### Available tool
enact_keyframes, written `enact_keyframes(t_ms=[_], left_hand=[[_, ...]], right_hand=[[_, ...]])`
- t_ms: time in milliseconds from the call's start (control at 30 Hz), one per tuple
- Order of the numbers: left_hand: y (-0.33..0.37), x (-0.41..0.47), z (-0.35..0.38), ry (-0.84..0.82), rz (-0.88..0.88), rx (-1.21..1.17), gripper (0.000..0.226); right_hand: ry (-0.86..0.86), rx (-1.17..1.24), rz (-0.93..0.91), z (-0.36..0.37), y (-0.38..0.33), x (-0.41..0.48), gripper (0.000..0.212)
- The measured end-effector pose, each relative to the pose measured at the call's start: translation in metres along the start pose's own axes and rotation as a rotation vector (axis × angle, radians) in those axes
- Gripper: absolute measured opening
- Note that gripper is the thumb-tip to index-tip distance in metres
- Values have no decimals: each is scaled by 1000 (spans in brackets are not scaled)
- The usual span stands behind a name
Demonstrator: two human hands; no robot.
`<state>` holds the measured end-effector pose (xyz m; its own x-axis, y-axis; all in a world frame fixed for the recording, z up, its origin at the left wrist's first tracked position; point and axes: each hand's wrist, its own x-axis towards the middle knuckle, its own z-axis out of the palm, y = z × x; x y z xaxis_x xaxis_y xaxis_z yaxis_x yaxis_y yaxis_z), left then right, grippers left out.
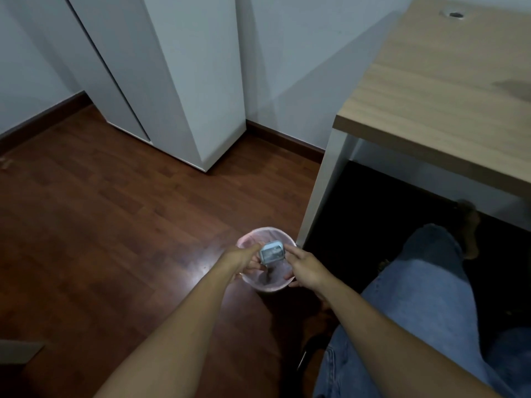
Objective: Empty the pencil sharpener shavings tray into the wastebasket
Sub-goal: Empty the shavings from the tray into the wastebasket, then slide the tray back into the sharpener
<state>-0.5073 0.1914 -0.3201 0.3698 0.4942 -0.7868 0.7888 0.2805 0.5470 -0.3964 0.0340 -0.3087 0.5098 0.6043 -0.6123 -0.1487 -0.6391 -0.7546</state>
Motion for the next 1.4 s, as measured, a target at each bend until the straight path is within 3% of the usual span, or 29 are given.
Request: enact_keyframes(t_ms=[267,500,633,833,1167,1300,1400], left_hand=[[-3,7,-5,-42,36,-11,54],[-10,-3,-19,-160,262,-18,39],[-4,-6,-33,-94,365,-36,57],[39,-36,-72,7,571,-40,67],[146,-92,-134,159,788,-73,50],[194,-129,-134,188,904,-96,56],[223,-162,-117,177,1022,-92,51]], right_hand=[[13,15,-6,-4,-6,-7,44],[21,36,12,-6,-17,-16,35],[-3,0,-21,-5,-34,-24,33],[-19,-47,-188,-16,-95,-33,43],[22,-165,-483,-61,-236,-96,62],[60,-135,-595,-104,-278,-131,54],[218,-175,-704,-146,-299,-162,44]])
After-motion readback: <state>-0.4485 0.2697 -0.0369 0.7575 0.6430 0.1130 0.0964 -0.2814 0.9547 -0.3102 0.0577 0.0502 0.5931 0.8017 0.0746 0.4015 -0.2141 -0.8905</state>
